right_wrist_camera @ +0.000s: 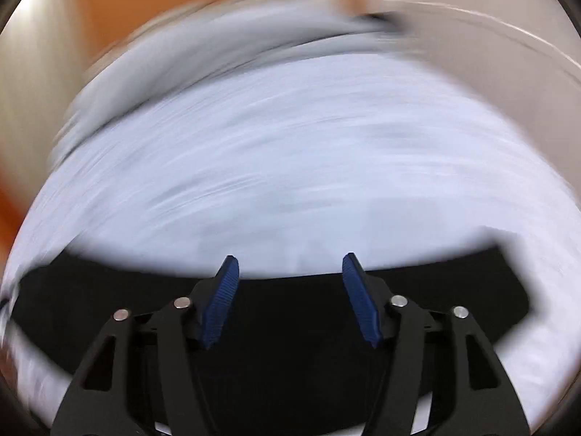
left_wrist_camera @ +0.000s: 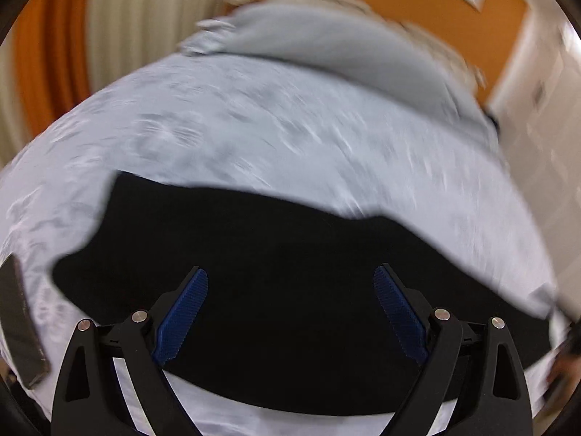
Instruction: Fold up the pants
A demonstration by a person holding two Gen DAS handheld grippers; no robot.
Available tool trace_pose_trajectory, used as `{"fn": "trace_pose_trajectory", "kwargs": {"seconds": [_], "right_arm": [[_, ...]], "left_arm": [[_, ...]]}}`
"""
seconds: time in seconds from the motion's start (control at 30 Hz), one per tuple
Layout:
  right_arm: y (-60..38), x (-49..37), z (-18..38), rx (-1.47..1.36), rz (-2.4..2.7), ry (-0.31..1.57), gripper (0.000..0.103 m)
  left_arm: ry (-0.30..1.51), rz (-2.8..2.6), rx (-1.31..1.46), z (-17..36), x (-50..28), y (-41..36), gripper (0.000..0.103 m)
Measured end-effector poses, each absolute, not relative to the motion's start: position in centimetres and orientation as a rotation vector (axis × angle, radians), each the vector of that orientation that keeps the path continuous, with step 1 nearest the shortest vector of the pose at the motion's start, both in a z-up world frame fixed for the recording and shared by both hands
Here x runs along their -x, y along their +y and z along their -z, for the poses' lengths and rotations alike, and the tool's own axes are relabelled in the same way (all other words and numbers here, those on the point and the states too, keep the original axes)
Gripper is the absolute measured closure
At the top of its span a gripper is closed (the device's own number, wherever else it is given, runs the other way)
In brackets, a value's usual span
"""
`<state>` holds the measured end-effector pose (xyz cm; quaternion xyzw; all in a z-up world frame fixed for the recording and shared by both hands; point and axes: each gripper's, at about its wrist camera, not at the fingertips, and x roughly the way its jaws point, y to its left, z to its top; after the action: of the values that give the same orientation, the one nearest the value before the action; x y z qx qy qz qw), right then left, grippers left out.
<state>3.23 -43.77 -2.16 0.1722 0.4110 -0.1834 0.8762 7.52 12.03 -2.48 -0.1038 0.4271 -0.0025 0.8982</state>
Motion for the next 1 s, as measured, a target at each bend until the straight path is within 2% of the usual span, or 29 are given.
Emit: {"fn": "trace_pose_trajectory", "kwargs": {"seconds": [0.1,0.23,0.27,0.37,0.43,0.53,0.63,0.73,0.77,0.8,0.87,0.93,1.0], "right_arm": [[-52.4,0.9,3.3,-0.463,0.523,0.819,0.045],[-57.2,2.8,5.7,-0.563,0.510,0.855,0.046],[-56.4,2.3,5.6,-0.510,0.474,0.855,0.060],[-52.9,-0.1,4.2,-0.337,0.379,0.859,0.082],[-52.1,-1.5,4.3,-0.332,0.297,0.878,0.084],[-52.8,-5.0,8.5,-0.310,0.370,1.015,0.086],[-54.0,-5.1,7.0,-0.425,0.407,0.959,0.087],[-52.2,-4.0,3.8,-0.388,0.393,0.887,0.081],[-51.8,-3.2,3.3,-0.394,0.388,0.882,0.068],[-51.6,-2.6,3.3,-0.395,0.394,0.880,0.049],[-51.2,-1.1,3.4,-0.382,0.432,0.894,0.035],[-51.4,-0.2,3.9,-0.413,0.441,0.918,0.035],[-52.2,1.4,4.5,-0.471,0.455,0.929,0.029]], "left_arm": [[0.899,0.076,0.089,4.2,-7.2,5.7,0.013],[0.869,0.128,-0.005,5.6,-7.2,0.3,0.013],[0.859,0.126,-0.021,5.8,-7.1,-0.5,0.013],[0.817,0.110,-0.098,7.0,-7.3,-2.6,0.013],[0.813,0.097,-0.156,7.8,-7.2,-3.6,0.013],[0.841,0.099,-0.201,8.7,-7.7,-3.9,0.013],[0.851,0.095,-0.203,9.1,-7.9,-3.8,0.013],[0.861,0.090,-0.193,9.3,-8.0,-3.2,0.013],[0.865,0.092,-0.188,9.3,-8.0,-3.2,0.013],[0.871,0.087,-0.181,9.3,-8.2,-3.0,0.013],[0.877,0.077,-0.165,9.2,-8.3,-2.7,0.013],[0.880,0.061,-0.168,9.1,-8.3,-2.7,0.013],[0.877,0.047,-0.185,9.1,-8.1,-2.7,0.013]]}}
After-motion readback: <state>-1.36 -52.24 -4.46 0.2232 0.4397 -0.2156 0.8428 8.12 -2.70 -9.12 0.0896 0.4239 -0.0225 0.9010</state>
